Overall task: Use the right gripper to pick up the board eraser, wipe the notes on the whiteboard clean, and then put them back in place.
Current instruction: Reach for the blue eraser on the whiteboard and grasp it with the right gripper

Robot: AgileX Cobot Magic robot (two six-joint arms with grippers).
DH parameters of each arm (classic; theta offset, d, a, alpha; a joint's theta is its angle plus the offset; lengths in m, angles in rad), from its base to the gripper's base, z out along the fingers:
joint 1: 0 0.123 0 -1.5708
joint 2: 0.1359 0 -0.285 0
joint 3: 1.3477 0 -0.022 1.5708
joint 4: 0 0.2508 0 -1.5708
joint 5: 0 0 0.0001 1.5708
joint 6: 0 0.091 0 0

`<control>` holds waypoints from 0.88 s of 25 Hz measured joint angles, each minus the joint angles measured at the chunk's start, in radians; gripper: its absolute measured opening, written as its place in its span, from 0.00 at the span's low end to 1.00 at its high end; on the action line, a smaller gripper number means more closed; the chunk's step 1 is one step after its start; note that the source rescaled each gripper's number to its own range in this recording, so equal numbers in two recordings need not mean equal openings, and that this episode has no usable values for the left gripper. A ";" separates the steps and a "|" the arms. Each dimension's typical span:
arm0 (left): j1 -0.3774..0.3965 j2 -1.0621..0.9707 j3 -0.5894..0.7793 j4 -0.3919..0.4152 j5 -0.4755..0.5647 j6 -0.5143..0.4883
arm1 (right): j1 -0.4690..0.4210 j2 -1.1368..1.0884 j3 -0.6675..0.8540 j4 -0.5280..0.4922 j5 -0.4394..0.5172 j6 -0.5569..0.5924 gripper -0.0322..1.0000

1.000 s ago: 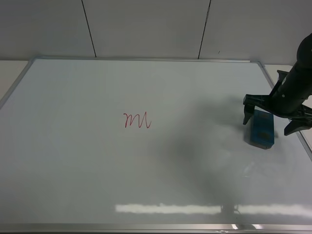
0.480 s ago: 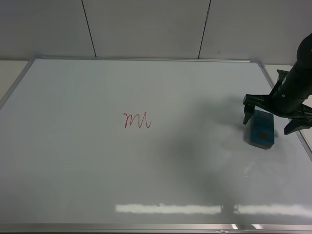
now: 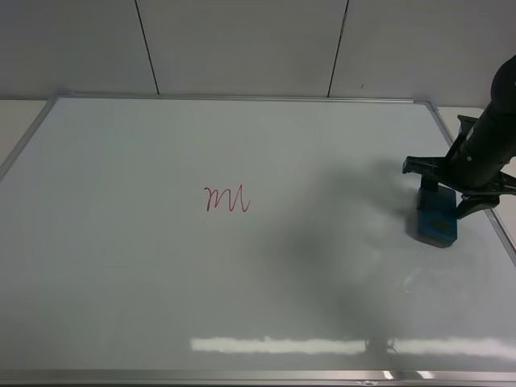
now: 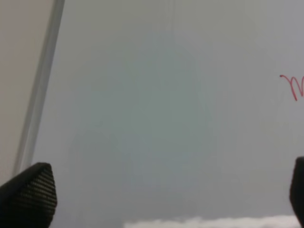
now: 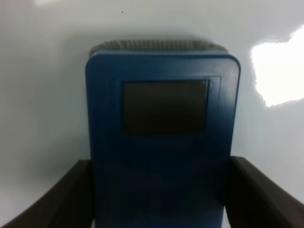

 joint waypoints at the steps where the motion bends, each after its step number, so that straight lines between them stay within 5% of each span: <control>1: 0.000 0.000 0.000 0.000 0.000 0.000 | 0.000 0.000 0.000 -0.001 0.000 -0.001 0.06; 14: 0.000 0.000 0.000 0.000 0.000 0.000 | 0.001 0.000 0.000 -0.016 0.009 -0.015 0.06; 22: 0.000 0.000 0.000 0.000 0.000 0.000 | 0.071 0.000 -0.070 -0.038 0.111 -0.036 0.06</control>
